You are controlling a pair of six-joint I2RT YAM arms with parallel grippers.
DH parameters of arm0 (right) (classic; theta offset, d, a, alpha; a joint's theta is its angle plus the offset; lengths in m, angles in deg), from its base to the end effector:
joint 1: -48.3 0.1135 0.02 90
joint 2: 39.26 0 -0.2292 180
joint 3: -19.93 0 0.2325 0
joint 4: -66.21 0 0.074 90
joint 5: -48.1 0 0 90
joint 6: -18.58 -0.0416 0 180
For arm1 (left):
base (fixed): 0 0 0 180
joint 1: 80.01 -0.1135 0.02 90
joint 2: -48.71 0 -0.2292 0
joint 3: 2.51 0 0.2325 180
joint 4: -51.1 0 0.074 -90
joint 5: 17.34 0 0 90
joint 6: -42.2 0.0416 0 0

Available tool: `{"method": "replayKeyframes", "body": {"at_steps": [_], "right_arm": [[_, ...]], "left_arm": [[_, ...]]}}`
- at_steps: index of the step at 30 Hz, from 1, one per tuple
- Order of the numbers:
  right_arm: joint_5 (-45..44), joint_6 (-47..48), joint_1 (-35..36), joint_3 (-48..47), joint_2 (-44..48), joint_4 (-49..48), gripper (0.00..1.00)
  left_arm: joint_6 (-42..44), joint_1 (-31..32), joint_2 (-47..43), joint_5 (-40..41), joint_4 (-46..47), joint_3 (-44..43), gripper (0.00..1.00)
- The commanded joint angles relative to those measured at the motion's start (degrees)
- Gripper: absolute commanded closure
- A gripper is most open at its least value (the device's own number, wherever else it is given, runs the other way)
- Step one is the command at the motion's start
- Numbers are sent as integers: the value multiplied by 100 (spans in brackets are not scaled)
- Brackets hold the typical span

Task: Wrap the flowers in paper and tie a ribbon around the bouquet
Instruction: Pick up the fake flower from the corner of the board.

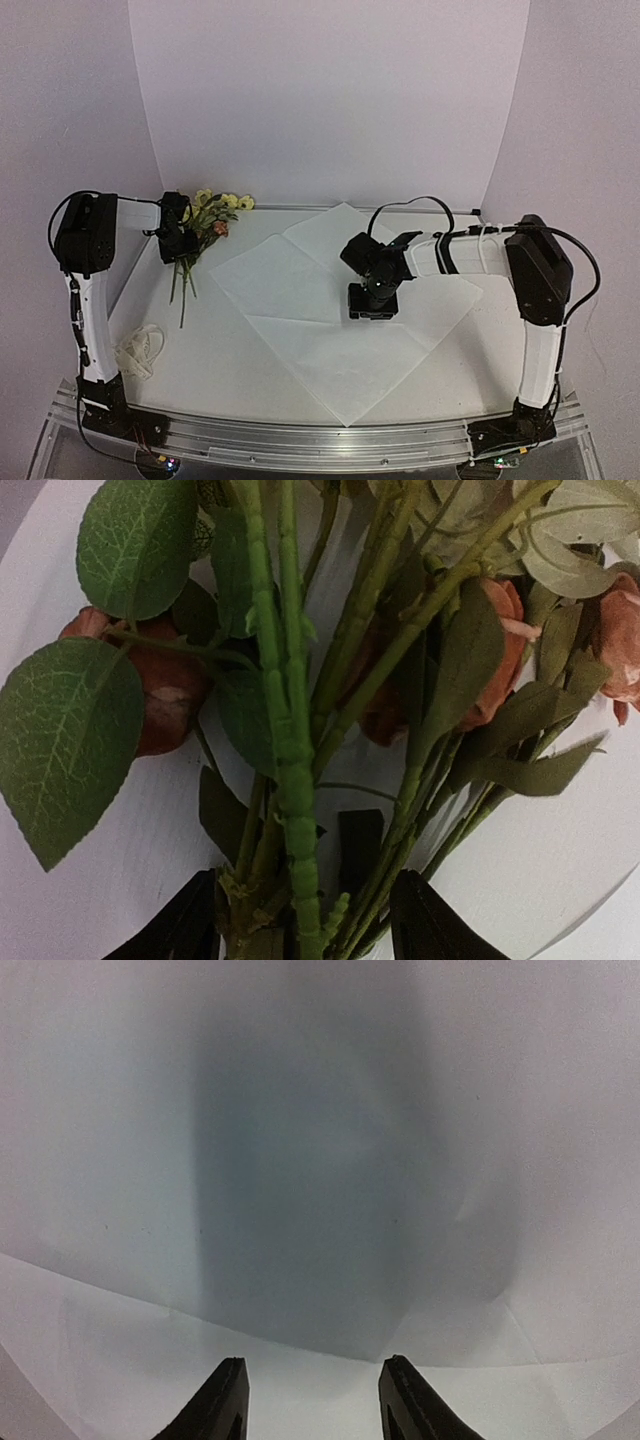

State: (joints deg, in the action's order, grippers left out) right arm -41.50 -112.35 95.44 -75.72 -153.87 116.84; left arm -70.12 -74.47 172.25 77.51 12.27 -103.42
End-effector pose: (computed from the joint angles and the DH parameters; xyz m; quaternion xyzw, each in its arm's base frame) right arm 0.2553 0.2756 0.1380 -0.0539 0.9827 0.1256 0.1250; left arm 0.4148 -0.0367 0.1137 -0.1516 0.9564 -0.0195 0.2489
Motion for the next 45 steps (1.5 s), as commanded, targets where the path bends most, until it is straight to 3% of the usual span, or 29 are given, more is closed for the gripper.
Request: {"method": "replayKeyframes", "body": {"at_steps": [1, 8, 16, 25, 37, 45], "right_arm": [[-238, -298, 212, -156, -237, -138, 54], [-358, -495, 502, 136, -215, -147, 54], [-413, -814, 868, 694, 3, -146, 54], [-360, -1142, 1269, 942, 181, -148, 54], [-202, -931, 1098, 399, 721, -135, 50], [-298, -778, 612, 815, 1632, -123, 49]], "left_arm": [[-35, 145, 381, 246, -448, -86, 48], [-142, 198, 267, 358, -455, 96, 79], [-128, 209, -302, 324, -375, 384, 98], [22, 227, -1086, 184, -484, 361, 100], [149, 335, -2086, -79, -826, 154, 100], [-531, 1248, -2479, -637, -577, -49, 100]]}}
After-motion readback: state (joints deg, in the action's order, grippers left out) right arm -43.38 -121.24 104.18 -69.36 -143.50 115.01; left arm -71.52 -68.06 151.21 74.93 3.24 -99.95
